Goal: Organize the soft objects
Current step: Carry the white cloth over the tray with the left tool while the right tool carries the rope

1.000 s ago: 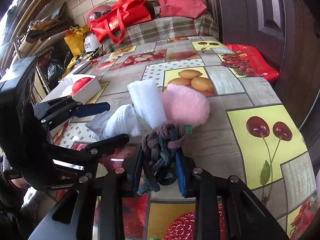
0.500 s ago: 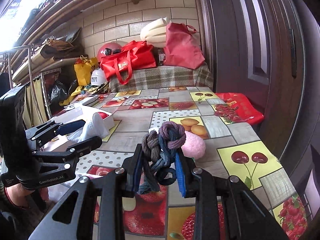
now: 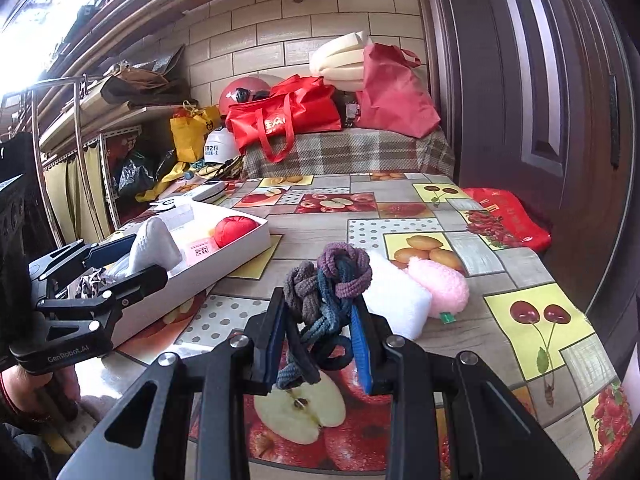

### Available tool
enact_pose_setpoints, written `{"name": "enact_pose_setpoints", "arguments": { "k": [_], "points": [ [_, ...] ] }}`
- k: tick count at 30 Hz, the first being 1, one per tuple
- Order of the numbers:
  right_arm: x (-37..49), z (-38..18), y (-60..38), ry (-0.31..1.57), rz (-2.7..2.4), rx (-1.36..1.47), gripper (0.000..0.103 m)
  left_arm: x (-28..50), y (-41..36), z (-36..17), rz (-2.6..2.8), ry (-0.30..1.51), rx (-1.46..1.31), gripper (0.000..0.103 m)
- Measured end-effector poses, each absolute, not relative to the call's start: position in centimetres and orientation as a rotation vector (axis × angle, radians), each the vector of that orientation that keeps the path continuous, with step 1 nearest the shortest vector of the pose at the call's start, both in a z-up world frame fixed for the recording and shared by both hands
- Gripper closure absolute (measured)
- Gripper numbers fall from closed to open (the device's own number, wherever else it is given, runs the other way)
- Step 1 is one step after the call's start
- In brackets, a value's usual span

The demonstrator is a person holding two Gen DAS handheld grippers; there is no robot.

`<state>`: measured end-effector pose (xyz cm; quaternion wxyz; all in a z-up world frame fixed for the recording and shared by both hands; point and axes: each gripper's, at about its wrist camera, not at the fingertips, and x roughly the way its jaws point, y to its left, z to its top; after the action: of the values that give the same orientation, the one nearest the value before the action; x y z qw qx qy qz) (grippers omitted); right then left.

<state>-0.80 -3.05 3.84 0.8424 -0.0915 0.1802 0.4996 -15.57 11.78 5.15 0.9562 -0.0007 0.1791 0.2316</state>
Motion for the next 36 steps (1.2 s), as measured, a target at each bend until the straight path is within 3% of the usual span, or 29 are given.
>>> {"name": "enact_pose_setpoints", "arguments": {
  "k": [18, 36],
  "points": [
    [-3.2, 3.3, 0.9, 0.405, 1.106, -0.231, 0.073, -22.5, 20.0, 4.7, 0.687, 0.33, -0.116, 0.041],
    [-7.3, 2.3, 7.3, 0.39, 1.217, -0.337, 0.074, -22.9, 22.9, 4.5, 0.738, 0.336, -0.137, 0.041]
  ]
}}
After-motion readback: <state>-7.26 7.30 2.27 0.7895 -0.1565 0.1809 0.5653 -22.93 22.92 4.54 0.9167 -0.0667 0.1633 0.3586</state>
